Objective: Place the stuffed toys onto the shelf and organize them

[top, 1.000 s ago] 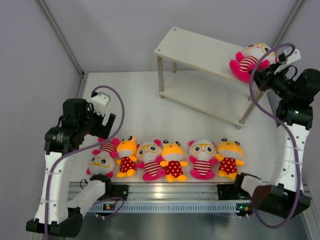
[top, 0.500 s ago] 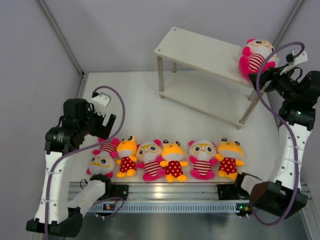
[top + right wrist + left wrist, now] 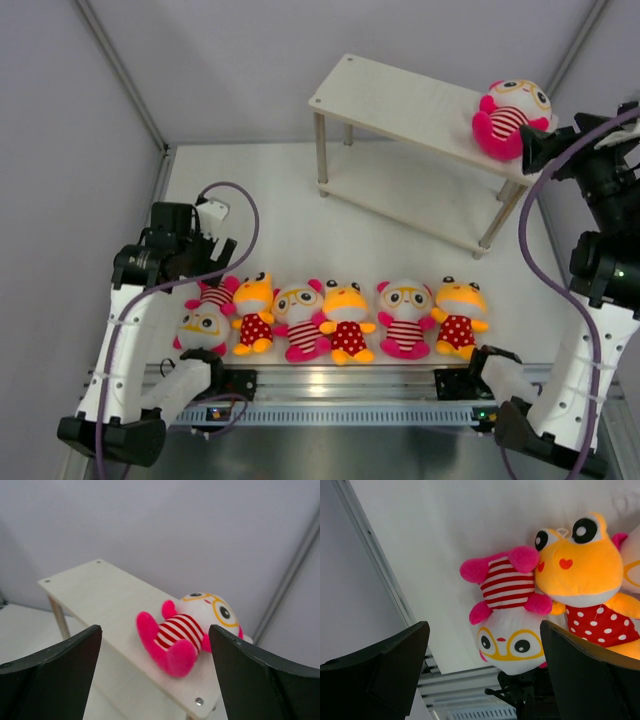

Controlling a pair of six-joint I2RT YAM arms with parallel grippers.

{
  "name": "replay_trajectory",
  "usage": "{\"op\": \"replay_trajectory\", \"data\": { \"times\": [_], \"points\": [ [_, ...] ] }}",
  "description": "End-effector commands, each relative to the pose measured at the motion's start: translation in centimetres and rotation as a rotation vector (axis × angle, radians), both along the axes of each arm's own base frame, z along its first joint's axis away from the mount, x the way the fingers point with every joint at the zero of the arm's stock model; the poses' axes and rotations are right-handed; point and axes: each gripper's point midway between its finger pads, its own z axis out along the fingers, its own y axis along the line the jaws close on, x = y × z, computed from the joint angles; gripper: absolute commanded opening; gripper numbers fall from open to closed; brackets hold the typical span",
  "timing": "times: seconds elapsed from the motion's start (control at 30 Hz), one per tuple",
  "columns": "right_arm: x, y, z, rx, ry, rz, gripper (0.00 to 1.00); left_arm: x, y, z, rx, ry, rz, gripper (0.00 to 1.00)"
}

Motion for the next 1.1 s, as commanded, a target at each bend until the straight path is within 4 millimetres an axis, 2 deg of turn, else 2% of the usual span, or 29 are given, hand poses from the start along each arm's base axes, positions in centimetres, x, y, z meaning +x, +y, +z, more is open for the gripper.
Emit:
{"op": "replay_trajectory", "data": {
  "times": [0.0, 0.07, 0.1, 0.13, 0.17, 0.2, 0.23, 0.27, 0.3, 0.33, 0.4, 0.43, 0.5, 0.53, 0.57, 0.6, 0.63, 0.7, 0.8, 0.97, 1.07],
  "points": [
    [-3.4, 4.3, 3.0, 0.01, -0.06, 0.144, 0.88, 0.0, 1.6, -2.6, 0.061, 0.066, 0.091, 0.98],
    [-4.2, 8.6, 1.6, 0.022, -0.002, 0.362, 0.84, -0.3, 1.7, -4.4, 0.059, 0.131, 0.105, 0.98],
    [-3.8, 9.9, 0.3, 0.046, 0.056, 0.428, 0.83, -0.3, 1.6, -4.9, 0.048, 0.151, 0.116, 0.98],
    [-4.5, 12.6, -0.9, 0.051, 0.102, 0.544, 0.81, -0.3, 1.6, -5.4, 0.039, 0.171, 0.119, 0.98],
    [-3.6, 13.5, -4.0, 0.068, 0.207, 0.545, 0.76, -0.3, 1.6, -6.1, 0.023, 0.203, 0.131, 0.98],
    [-3.2, 14.8, -6.1, 0.015, 0.245, 0.564, 0.75, -0.3, 1.5, -6.4, 0.005, 0.219, 0.147, 0.98],
    [-4.6, 19.0, -9.5, -0.039, 0.325, 0.68, 0.75, -0.2, 1.6, -6.6, -0.007, 0.23, 0.155, 0.98],
    [-3.5, 19.2, -12.2, -0.122, 0.368, 0.573, 0.75, -0.1, 1.7, -6.8, -0.011, 0.241, 0.16, 0.98],
    [-4.2, 21.8, -14.9, -0.248, 0.401, 0.627, 0.76, -0.1, 2.4, -6.8, 0.0, 0.24, 0.196, 0.98],
    [-8.8, 26.6, -18.0, -0.373, 0.432, 0.809, 0.76, -0.1, 2.7, -6.7, 0.004, 0.238, 0.21, 0.98],
    [-12.1, 30.3, -21.4, -0.496, 0.463, 0.932, 0.73, -0.1, 3.1, -6.3, 0.006, 0.225, 0.228, 0.98],
    [-15.5, 32.1, -24.0, -0.544, 0.488, 1.047, 0.72, -0.3, 3.0, -6.2, 0.001, 0.213, 0.225, 0.98],
    [-18.2, 34.5, -26.9, -0.566, 0.525, 1.174, 0.7, -0.5, 2.9, -6.2, -0.004, 0.205, 0.214, 0.98],
    [-19.9, 35.1, -29.2, -0.606, 0.561, 1.228, 0.7, -0.8, 2.8, -6.3, -0.007, 0.202, 0.213, 0.98],
    [-20.5, 35.6, -30.5, -0.623, 0.592, 1.242, 0.7, -0.9, 2.8, -6.3, -0.003, 0.202, 0.209, 0.98],
    [-20.9, 36.4, -32.8, -0.663, 0.644, 1.251, 0.69, -0.9, 2.8, -6.3, -0.004, 0.201, 0.21, 0.98],
    [-21.8, 36.9, -34.0, -0.691, 0.664, 1.269, 0.69, -0.9, 2.9, -6.4, -0.002, 0.202, 0.213, 0.98],
    [-22.1, 37.6, -36.5, -0.743, 0.713, 1.254, 0.68, -0.9, 3.0, -6.3, 0.003, 0.2, 0.22, 0.98],
    [-22.5, 38.5, -38.9, -0.773, 0.701, 1.246, 0.68, -1.2, 3.2, -6.4, 0.014, 0.197, 0.22, 0.98],
    [-21.7, 39.0, -41.4, -0.801, 0.703, 1.203, 0.68, -2.2, 6.4, -8.8, 0.187, 0.272, 0.321, 0.98],
    [-21.7, 38.5, -43.2, -0.844, 0.751, 1.183, 0.65, -2.9, 7.3, -9.9, 0.198, 0.312, 0.351, 0.98]
  ]
}}
